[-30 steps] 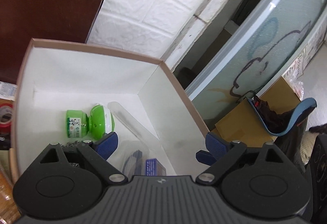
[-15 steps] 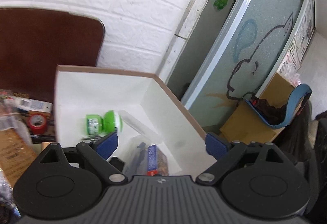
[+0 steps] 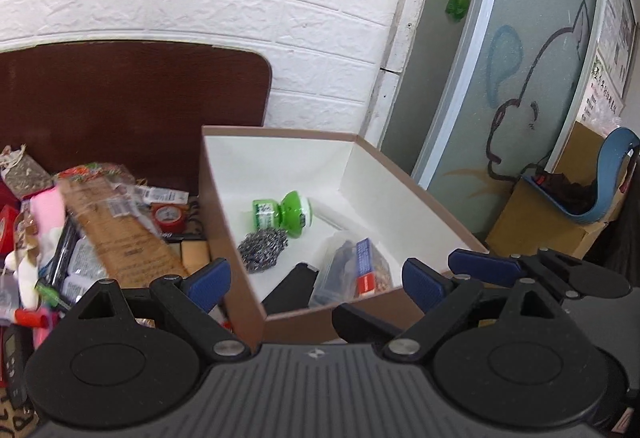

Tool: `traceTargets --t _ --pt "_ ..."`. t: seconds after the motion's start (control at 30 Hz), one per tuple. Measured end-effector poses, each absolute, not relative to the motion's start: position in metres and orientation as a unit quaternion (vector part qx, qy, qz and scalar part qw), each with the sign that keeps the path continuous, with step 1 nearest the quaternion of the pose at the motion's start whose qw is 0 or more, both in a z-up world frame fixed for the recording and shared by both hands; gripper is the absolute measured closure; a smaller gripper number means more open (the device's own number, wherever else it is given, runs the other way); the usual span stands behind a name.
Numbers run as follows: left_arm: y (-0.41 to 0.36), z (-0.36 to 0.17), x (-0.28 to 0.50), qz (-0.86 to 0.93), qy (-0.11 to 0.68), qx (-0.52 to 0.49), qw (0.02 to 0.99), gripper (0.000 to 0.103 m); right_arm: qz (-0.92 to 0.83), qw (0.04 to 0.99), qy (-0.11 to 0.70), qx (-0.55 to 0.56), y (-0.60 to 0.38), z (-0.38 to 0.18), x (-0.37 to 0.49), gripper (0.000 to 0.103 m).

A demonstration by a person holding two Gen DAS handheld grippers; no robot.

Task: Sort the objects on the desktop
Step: 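Withdraw the left gripper from the box back toward the cluttered table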

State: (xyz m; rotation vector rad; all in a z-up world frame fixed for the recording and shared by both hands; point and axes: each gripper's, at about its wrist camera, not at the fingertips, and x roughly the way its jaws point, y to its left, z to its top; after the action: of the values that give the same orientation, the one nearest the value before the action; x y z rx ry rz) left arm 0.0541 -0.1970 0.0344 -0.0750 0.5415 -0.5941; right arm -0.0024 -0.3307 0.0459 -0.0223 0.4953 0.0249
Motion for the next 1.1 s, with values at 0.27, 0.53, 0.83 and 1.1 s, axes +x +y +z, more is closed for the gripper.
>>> traceTargets --t 0.27,0.53,0.83,1.1 --pt "-0.164 0.022 0.029 -0.253 0.253 -0.041 0.933 0.008 0.012 0.969 0.247 0.023 -0.310 0.025 -0.013 0.008" --pt "-0.135 0.012 0.010 -0.224 0.260 -0.044 0.938 0.008 0.025 0.968 0.249 0.033 -0.284 0.010 -0.021 0.008" --pt "-0.095 0.001 0.004 -0.175 0.279 -0.042 0.943 0.008 0.076 0.959 0.272 0.021 -0.238 -0.006 -0.014 0.008" --pt "-0.060 -0.007 0.007 -0.141 0.295 -0.063 0.943 0.008 0.118 0.951 0.286 0.001 -0.196 -0.012 -0.008 0.008"
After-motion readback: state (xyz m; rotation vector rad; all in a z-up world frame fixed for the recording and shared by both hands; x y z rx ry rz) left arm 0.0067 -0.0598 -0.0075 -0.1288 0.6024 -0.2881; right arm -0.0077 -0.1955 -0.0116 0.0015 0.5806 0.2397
